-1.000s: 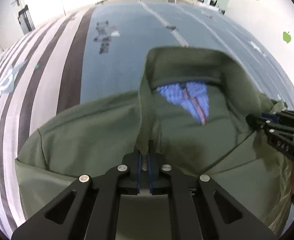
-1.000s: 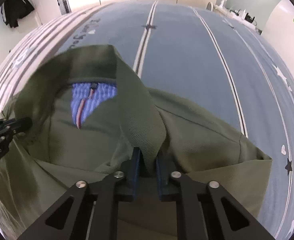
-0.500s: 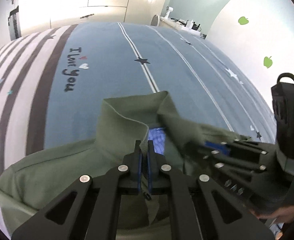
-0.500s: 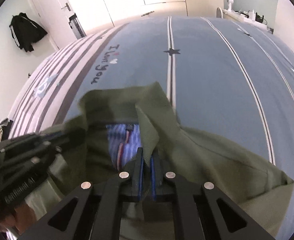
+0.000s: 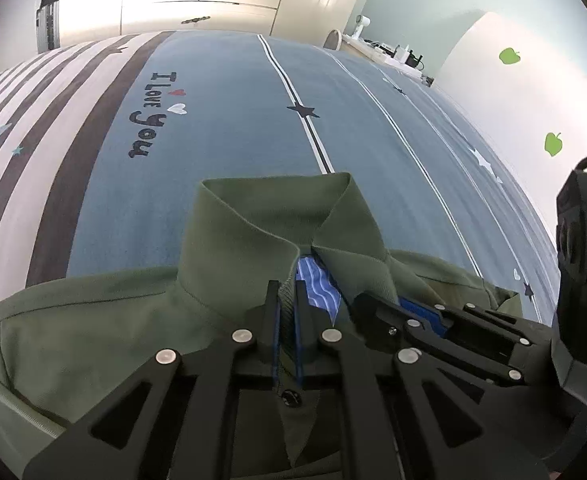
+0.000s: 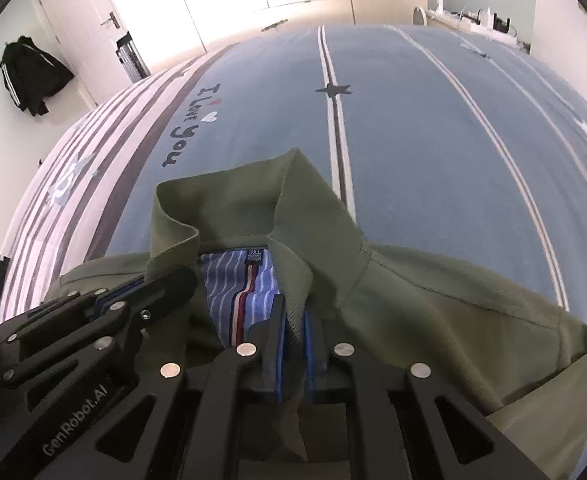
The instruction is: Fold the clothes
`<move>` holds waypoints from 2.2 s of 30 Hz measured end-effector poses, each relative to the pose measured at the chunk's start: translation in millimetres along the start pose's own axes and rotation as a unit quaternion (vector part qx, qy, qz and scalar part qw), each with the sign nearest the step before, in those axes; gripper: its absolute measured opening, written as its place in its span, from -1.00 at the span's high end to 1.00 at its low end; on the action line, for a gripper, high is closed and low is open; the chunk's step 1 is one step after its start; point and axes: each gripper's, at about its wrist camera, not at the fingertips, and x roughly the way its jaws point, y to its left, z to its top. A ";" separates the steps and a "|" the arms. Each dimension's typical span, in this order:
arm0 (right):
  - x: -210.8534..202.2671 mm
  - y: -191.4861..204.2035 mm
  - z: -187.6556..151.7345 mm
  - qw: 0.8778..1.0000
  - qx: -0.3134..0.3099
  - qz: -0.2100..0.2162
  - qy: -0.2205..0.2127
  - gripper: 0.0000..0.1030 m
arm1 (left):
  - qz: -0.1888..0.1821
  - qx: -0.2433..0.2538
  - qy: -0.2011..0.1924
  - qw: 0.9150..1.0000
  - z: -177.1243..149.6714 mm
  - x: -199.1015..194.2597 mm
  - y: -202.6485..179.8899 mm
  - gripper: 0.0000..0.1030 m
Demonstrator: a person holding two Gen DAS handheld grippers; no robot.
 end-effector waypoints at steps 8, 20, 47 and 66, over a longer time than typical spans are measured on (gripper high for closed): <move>-44.6 -29.4 0.8 0.998 0.037 0.020 -0.050 0.13 | -0.040 -0.038 -0.031 0.998 9.5 -38.7 20.1 -0.08; -35.1 -60.4 -31.0 1.000 0.004 -0.023 0.011 0.13 | 0.028 0.029 0.051 0.998 -33.4 -24.0 44.7 0.55; -34.0 -11.7 -25.4 0.997 -0.037 0.059 0.029 0.13 | 0.114 -0.028 0.041 0.992 -98.6 -103.1 140.1 0.59; 17.7 12.7 11.2 0.992 0.011 0.097 0.085 0.88 | 0.104 -0.046 0.035 0.993 -112.3 -117.8 149.1 0.59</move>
